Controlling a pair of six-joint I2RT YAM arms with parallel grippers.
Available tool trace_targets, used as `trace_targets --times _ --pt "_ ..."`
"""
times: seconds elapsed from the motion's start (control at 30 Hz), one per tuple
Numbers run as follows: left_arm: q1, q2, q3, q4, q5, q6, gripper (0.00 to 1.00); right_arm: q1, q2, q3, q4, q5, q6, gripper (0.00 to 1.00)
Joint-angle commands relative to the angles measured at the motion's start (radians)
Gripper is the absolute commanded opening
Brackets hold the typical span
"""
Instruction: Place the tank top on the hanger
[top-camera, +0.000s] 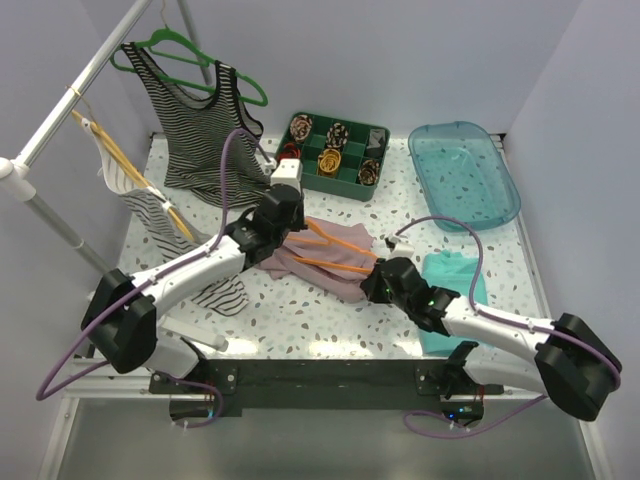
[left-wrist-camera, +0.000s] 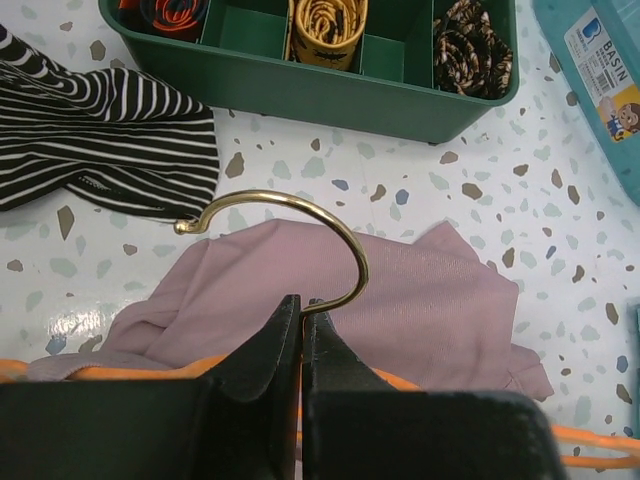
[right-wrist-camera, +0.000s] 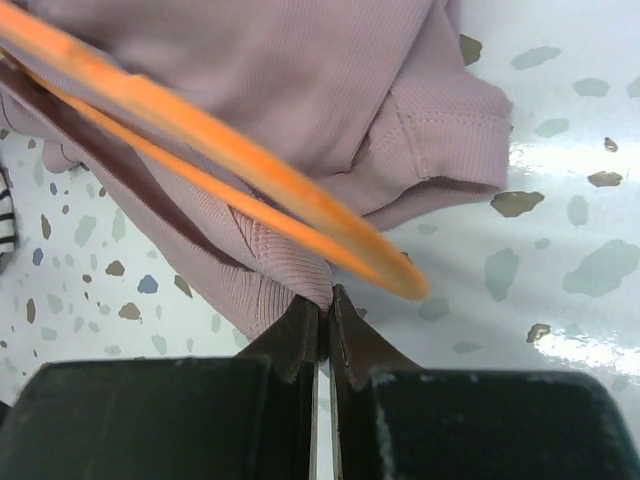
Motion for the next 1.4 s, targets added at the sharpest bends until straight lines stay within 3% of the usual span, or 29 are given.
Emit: trace_targets --times 0.0,0.37,0.77,1.37 --pt "0.025 -0.066 -0.024 0.042 -0.047 -0.019 0.00 -0.062 -0.061 -0.027 0.003 -0.062 0.010 0.00" --pt "0.029 -0.124 -0.081 0.050 -0.082 -0.018 0.00 -0.220 -0.116 -0.047 -0.036 -0.211 -0.011 0.00" --pt "0.028 -0.100 -0.101 0.103 -0.110 -0.038 0.00 -0.283 -0.283 -0.029 -0.177 -0.257 -0.025 0.00" --pt "0.028 -0.126 -0.173 0.151 -0.120 -0.054 0.00 -0.450 -0.282 0.122 -0.338 -0.403 -0.097 0.00"
